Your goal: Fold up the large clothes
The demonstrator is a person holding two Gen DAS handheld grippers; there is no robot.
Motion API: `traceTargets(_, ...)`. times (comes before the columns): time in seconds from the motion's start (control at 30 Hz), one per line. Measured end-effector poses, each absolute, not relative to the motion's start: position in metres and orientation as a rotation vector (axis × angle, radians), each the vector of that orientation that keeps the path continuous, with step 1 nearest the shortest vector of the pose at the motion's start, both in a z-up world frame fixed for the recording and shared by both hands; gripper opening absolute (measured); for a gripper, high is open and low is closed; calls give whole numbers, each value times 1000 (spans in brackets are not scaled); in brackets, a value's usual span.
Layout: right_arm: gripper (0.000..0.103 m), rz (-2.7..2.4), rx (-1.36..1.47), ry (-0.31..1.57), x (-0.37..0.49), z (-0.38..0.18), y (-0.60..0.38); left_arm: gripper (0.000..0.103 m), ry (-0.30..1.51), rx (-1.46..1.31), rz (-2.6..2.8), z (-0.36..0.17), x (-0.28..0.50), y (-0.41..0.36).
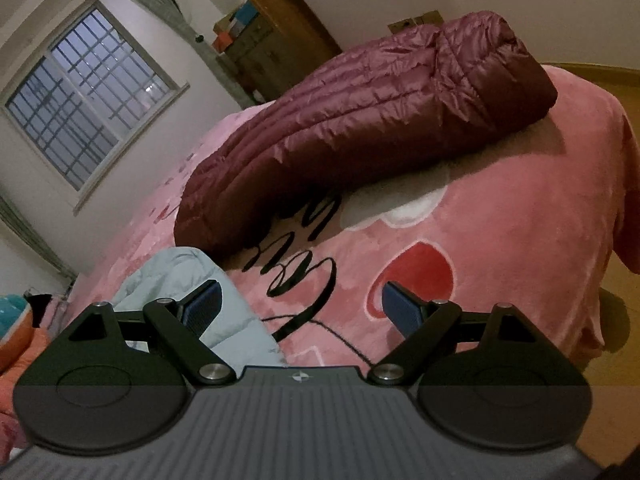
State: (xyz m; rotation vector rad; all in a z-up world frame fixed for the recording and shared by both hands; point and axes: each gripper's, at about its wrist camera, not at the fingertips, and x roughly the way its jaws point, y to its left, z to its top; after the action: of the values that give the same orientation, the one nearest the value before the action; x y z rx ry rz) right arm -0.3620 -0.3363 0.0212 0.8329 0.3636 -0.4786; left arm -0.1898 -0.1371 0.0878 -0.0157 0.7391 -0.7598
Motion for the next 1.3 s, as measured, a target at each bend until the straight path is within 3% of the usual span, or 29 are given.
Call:
traceTargets(0.1,103,-477,848,351,-369,20,-344,79,797,-63,-774,68,-189,-164)
traceTargets(0.23,103,-477,905,336,-382,16,-354,55,869,-150,-765,48,-181,-187)
traceTargets(0.3,103,-475,938,330,-385,12,-358,49,899,-184,-746,42,-177,-197)
traceTargets(0.47,103,-398,1025,345,-389,4,-369,7,947,-340,-741,41,-155,-204)
traceTargets(0.77,103,-137,1224,348,-397,-8,-366,2,864,-678,-722,72,-126,-195)
traceTargets(0.93,103,52,1428,341,-396,-22,-358,2,835,-714,-754,83,-128,-203)
traceTargets(1.17,103,92,1383,323,-392,-8,-347,2,903,-724,-802,73,-142,-210)
traceTargets(1.23,95,117,1385,322,-392,-6,-345,2,906,-703,-807,73,-145,-210)
traceTargets(1.3,70,112,1386,327,-391,-5,-344,2,903,-663,-804,71,-148,-210)
